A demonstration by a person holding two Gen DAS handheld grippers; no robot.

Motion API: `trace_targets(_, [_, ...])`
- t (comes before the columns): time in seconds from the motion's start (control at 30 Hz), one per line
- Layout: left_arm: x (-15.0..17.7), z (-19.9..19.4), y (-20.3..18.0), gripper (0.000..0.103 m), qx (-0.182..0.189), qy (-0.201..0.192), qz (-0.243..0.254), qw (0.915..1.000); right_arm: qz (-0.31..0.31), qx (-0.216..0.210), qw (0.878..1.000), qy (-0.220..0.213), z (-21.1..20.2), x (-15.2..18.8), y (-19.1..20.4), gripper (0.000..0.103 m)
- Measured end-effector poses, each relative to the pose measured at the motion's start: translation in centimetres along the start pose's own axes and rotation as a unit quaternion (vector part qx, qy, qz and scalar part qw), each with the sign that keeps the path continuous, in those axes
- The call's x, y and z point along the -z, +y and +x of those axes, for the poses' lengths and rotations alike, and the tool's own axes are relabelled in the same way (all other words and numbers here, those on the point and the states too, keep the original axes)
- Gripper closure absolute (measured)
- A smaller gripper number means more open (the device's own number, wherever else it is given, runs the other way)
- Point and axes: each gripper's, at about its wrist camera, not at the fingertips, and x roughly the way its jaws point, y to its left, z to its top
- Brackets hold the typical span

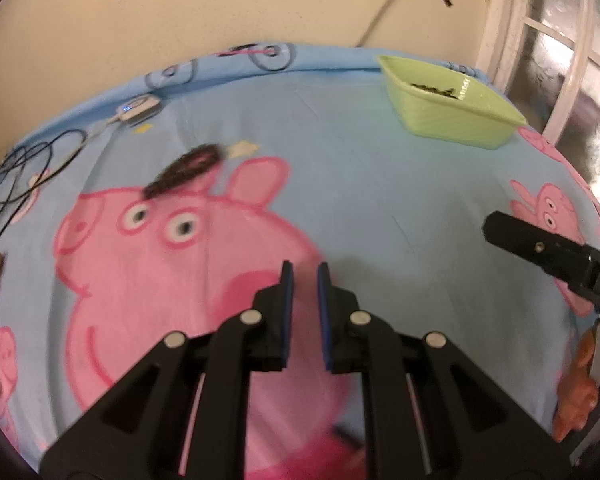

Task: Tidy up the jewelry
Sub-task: 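Move both tools over the dark brown bead bracelet on the sheet, then grasp the dark brown bead bracelet with both tools, then carry the brown bead bracelet with both tools into the basket and open both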

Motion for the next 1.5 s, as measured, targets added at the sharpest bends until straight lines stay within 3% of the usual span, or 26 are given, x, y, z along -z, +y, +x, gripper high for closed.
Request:
trace_targets(0.2, [-0.7,1.0,7.5,0.092,-0.072,0.006,-0.043,0.9965,-0.068,-0.048,0.994,0.070,4.5,-2.9,3.6,0.071])
trace_targets(0.3, [-1.9,1.7,9.2,0.092,-0.076,0.004,-0.032,0.9966,-0.112,-0.072,0.987,0.090,7.6,-5.1,6.8,0.074])
trace_targets(0.47, [-3.7,4.0,9.5,0.092,-0.074,0.020,0.002,0.9970,-0.162,-0.094,0.974,0.124,13.2,-7.6,11.5,0.088])
trace_targets(0.6, [-5.2,5.4,9.8,0.092,-0.066,0.021,-0.010,0.9976,-0.182,-0.093,0.964,0.168,18.3,-8.3,13.7,0.097])
trace_targets(0.63, [-5.4,5.7,9.8,0.092,-0.063,0.020,-0.013,0.9978,-0.196,-0.094,0.963,0.156,18.7,-8.3,14.2,0.103])
trace_targets(0.67, [-5.6,5.8,10.0,0.092,-0.056,0.019,-0.017,0.9981,-0.208,-0.089,0.961,0.158,19.0,-8.3,14.4,0.103])
trace_targets(0.7, [-5.8,5.9,10.2,0.096,-0.047,0.022,-0.024,0.9983,-0.217,-0.083,0.959,0.160,19.0,-8.3,14.6,0.103])
trace_targets(0.93, [-4.7,4.5,10.2,0.097,0.070,0.045,-0.085,0.9930,-0.207,-0.097,0.962,0.150,14.8,-6.8,11.8,0.103])
trace_targets(1.1, [-3.1,1.1,7.3,0.095,0.123,0.049,-0.073,0.9885,-0.187,-0.087,0.971,0.125,9.8,-4.6,8.3,0.103])
trace_targets(1.17, [-2.9,0.2,5.9,0.089,0.142,0.051,-0.057,0.9869,-0.177,-0.082,0.974,0.117,7.9,-3.7,6.8,0.103])
trace_targets(1.27, [-3.4,-0.3,3.2,0.078,0.151,0.053,-0.027,0.9867,-0.158,-0.068,0.980,0.096,5.0,-2.6,4.4,0.103])
trace_targets(1.37, [-4.2,0.3,0.6,0.078,0.166,0.063,-0.006,0.9841,-0.148,-0.055,0.984,0.080,3.3,-2.1,3.1,0.103])
trace_targets(1.5, [-4.6,2.7,-2.9,0.078,0.153,0.089,0.039,0.9835,-0.133,-0.057,0.987,0.076,2.8,-2.2,2.0,0.103])
